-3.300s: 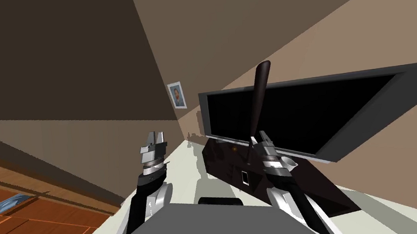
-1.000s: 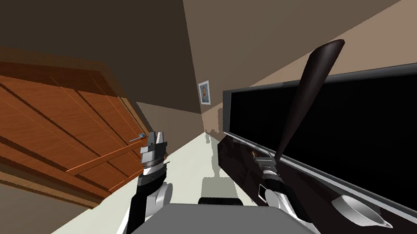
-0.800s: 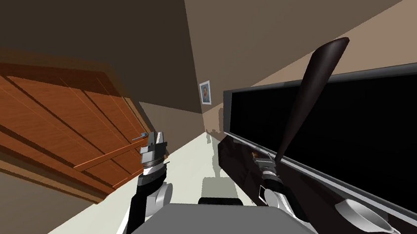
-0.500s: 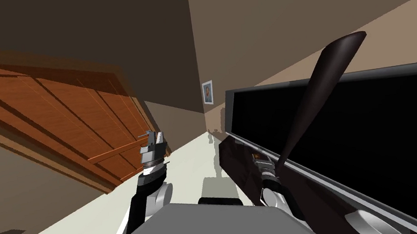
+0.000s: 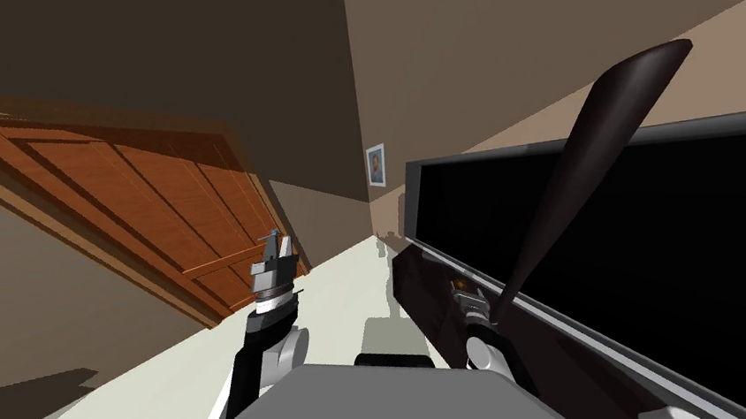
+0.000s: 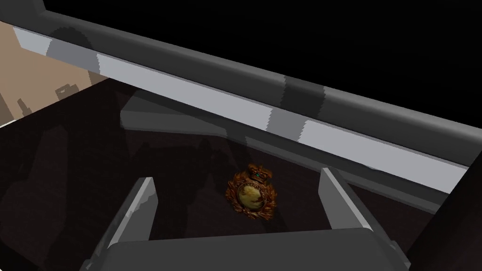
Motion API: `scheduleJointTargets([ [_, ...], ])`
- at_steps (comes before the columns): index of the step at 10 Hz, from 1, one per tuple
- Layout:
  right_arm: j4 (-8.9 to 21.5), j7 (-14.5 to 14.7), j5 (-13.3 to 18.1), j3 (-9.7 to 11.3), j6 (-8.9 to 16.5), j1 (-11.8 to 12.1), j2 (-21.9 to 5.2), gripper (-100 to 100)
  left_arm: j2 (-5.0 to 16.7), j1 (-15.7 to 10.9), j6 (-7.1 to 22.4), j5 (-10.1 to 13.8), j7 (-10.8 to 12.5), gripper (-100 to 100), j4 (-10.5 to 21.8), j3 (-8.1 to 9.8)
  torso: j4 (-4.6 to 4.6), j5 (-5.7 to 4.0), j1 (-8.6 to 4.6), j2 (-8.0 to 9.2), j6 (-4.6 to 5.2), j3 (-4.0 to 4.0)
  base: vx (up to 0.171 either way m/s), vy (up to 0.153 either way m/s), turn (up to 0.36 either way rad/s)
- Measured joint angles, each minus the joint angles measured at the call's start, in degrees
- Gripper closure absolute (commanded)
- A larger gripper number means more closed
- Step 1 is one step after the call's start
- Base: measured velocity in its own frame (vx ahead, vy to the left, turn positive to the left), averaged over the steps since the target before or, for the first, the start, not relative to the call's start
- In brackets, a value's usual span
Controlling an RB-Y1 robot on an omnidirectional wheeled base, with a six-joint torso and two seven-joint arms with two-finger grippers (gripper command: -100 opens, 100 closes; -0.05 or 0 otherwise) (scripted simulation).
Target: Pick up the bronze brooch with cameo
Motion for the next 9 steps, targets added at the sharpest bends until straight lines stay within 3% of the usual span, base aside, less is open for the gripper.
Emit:
scheduleJointTargets([
  [2, 3.9, -1.9, -2.1, 0.4, -0.7, -1.7, -0.1, -100, 0.0, 0.0, 0.0, 0.0, 0.0, 0, 0.0, 0.00, -0.01, 0.01, 0.06, -0.03, -0.01, -0.02, 0.001, -0.077, 0.167],
  [6, 8.9, -4.8, -6.9, 0.2, -0.5, -3.9, 0.3, -100, 0.0, 0.0, 0.0, 0.0, 0.0, 0, 0.0, 0.00, -0.01, 0.01, 0.07, -0.01, 0.03, -0.01, -0.003, -0.062, 0.090],
  [9, 14.7, -8.0, -11.2, 0.6, -1.1, -6.6, 0.0, -100, 0.0, 0.0, 0.0, 0.0, 0.0, 0, 0.0, 0.00, 0.00, -0.02, -0.13, -0.02, 0.02, -0.01, 0.000, -0.099, 0.150],
])
